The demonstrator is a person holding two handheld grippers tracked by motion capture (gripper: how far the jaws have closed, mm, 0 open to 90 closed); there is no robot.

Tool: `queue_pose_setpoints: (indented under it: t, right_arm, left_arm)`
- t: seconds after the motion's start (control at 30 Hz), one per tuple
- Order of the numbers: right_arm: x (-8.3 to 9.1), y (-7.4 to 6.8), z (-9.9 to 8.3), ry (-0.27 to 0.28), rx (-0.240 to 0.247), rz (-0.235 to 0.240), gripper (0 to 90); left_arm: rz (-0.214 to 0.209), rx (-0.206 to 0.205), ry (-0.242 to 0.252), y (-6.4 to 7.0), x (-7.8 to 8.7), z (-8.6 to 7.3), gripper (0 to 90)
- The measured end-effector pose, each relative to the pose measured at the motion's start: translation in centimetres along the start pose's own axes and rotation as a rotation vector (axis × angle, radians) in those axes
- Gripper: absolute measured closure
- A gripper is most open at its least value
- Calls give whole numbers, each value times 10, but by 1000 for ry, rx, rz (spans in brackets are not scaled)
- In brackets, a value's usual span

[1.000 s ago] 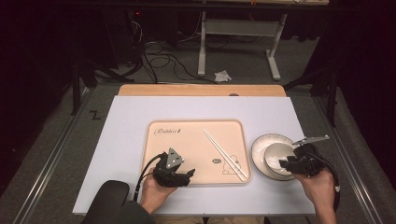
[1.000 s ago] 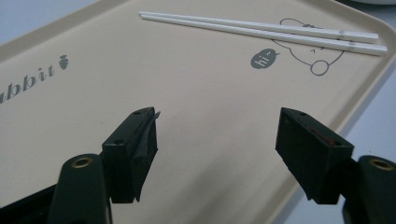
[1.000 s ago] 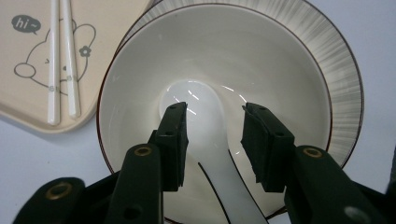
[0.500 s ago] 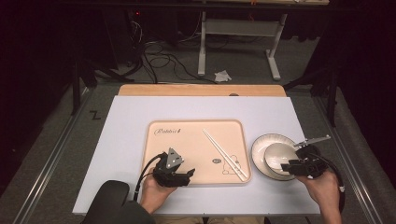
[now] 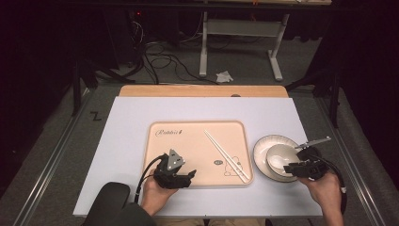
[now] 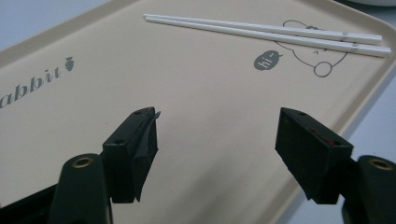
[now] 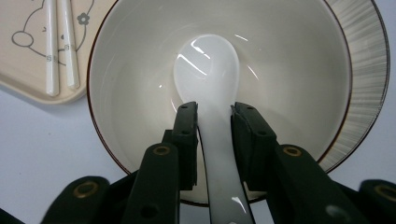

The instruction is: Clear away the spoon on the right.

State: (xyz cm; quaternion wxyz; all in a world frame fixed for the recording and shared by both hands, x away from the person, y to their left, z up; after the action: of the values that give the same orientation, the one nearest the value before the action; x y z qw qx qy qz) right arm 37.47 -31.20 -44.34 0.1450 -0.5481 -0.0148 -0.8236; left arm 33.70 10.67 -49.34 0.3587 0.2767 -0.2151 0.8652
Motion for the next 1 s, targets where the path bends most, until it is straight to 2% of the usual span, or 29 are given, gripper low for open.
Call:
queue_pose_setpoints:
  t: [0.07,0.37,0.67,1.0]
  right_arm:
    - [0,1,0,1,0,15,834]
    - [-1,2,3,-5,5,20,851]
    - [17,1,7,72,10,19,852]
    - [27,-3,12,135,20,30,852]
  left_arm:
    - [3,-1,0,0,0,0,299]
    - [12,4,-1,0,2,-2,300]
    - [20,16,-2,0,5,-5,301]
    - [32,28,-5,0,8,-8,300]
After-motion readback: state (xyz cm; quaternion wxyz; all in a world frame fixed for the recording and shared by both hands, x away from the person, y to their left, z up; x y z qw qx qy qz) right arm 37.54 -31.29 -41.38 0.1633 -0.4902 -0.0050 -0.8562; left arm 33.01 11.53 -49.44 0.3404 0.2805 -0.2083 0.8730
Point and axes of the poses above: each handheld gripper's, and its own axes: x roughly backward along the jaws, z roughly out of its top, y roughly to its right, the point moved 1 cm from there along -x, roughly forward along the jaws, and after that the axes turned 13 degrees about -x, right-handed, at the moved point
